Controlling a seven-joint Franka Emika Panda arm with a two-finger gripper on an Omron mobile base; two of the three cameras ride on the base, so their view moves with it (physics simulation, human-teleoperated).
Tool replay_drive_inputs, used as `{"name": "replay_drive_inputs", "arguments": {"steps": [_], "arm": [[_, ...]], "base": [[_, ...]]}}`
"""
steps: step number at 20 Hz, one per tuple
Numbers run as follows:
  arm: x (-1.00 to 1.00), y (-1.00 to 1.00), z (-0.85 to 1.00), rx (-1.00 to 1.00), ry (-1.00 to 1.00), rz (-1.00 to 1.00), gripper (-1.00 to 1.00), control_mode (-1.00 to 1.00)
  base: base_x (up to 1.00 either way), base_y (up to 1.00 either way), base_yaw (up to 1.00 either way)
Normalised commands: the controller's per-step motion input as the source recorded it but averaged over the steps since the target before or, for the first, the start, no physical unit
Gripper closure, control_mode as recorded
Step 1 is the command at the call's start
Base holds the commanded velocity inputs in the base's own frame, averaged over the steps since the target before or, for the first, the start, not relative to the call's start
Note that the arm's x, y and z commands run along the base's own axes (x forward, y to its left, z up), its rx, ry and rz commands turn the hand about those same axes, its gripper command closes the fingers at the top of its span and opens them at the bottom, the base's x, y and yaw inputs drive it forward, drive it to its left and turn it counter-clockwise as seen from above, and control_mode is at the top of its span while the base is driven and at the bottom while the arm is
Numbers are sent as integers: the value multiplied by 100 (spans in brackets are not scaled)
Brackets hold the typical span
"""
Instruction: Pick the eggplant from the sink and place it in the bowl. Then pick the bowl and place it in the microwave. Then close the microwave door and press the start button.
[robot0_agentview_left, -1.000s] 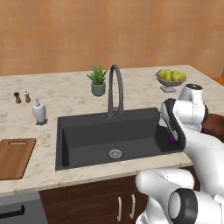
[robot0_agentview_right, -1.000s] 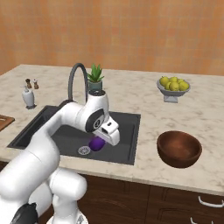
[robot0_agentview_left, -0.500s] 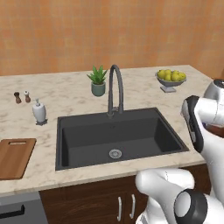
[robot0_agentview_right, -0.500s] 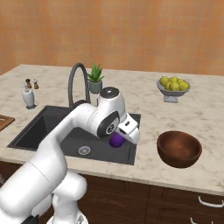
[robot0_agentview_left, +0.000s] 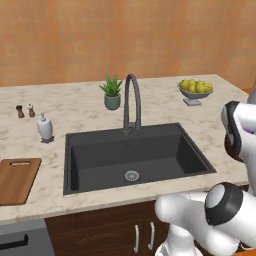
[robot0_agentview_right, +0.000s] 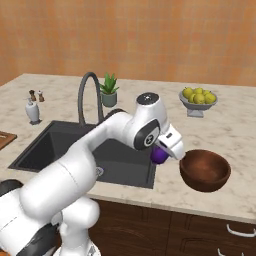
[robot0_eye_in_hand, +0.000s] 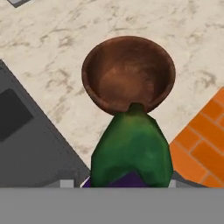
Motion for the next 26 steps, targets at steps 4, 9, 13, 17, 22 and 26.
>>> {"name": "replay_drive_inputs", "arguments": {"steps": [4, 9, 13, 17, 22, 26], "arm": [[40, -87, 0, 7, 0, 0, 100, -100], [33, -60, -5, 8, 0, 0, 100, -100], [34, -33, -31, 2, 3, 0, 100, -100], [25, -18, -54, 0, 2, 0, 100, -100], [23, -19, -37, 0, 1, 0, 100, -100], [8, -8, -38, 0, 0, 0, 100, -100]], "base": [[0, 0, 0], [0, 0, 0], [0, 0, 0], [0, 0, 0], [0, 0, 0], [0, 0, 0]]}}
